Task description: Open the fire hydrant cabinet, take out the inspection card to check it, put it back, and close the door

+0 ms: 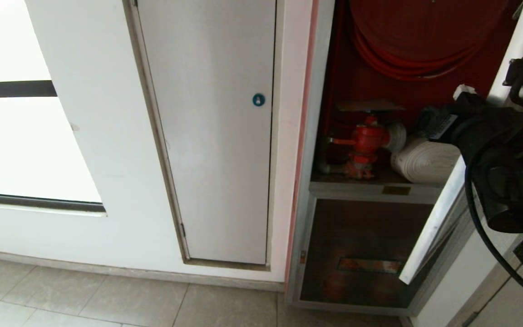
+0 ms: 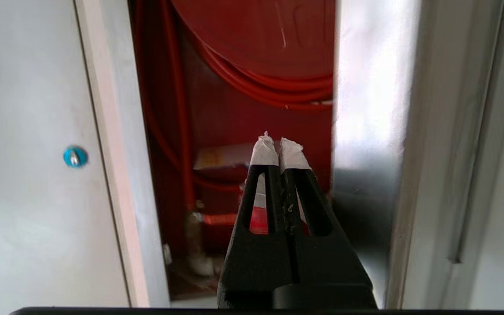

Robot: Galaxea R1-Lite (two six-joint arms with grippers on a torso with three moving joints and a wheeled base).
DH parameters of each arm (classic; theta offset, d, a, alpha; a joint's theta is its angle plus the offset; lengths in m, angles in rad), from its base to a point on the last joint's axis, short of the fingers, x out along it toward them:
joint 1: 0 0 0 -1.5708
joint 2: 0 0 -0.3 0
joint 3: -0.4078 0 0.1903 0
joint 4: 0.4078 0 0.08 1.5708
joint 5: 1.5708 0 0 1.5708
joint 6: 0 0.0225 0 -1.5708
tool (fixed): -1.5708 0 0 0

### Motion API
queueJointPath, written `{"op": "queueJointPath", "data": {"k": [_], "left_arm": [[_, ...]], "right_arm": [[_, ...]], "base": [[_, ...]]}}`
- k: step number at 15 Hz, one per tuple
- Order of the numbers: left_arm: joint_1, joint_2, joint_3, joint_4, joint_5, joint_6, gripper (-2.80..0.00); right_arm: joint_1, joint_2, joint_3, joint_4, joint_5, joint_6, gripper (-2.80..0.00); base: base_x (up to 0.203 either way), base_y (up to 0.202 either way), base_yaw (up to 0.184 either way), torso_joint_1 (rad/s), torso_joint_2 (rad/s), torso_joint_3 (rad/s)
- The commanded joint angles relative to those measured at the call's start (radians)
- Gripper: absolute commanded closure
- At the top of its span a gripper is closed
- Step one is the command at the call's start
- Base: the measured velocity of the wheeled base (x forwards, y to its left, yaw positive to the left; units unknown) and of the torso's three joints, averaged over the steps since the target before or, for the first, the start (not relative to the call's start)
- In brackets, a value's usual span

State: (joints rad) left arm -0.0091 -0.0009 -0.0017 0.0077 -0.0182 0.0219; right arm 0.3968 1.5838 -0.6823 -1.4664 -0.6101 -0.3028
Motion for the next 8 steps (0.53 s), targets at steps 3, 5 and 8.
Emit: {"op": "queueJointPath", "data": {"k": [3, 5, 8], "left_arm": [[0.000, -0.001, 0.000, 0.000, 0.000, 0.001, 0.00], [0.000, -0.001, 0.000, 0.000, 0.000, 0.000, 0.00], [-0.001, -0.001, 0.000, 0.000, 0.000, 0.000, 0.00]], "right_arm": [[-0.001, -0.060, 0.059, -0.010, -0.012, -0.004, 0.00], [-0.008, -0.083, 0.070, -0.008, -0.017, -0.004, 0.00], [-0.045, -0.101, 0.079, -0.008, -0.019, -0.005, 0.00]], "base": [[0.000, 0.000, 0.000, 0.000, 0.00, 0.000], [0.000, 0.000, 0.000, 0.000, 0.00, 0.000], [0.000, 0.000, 0.000, 0.000, 0.00, 0.000]]}}
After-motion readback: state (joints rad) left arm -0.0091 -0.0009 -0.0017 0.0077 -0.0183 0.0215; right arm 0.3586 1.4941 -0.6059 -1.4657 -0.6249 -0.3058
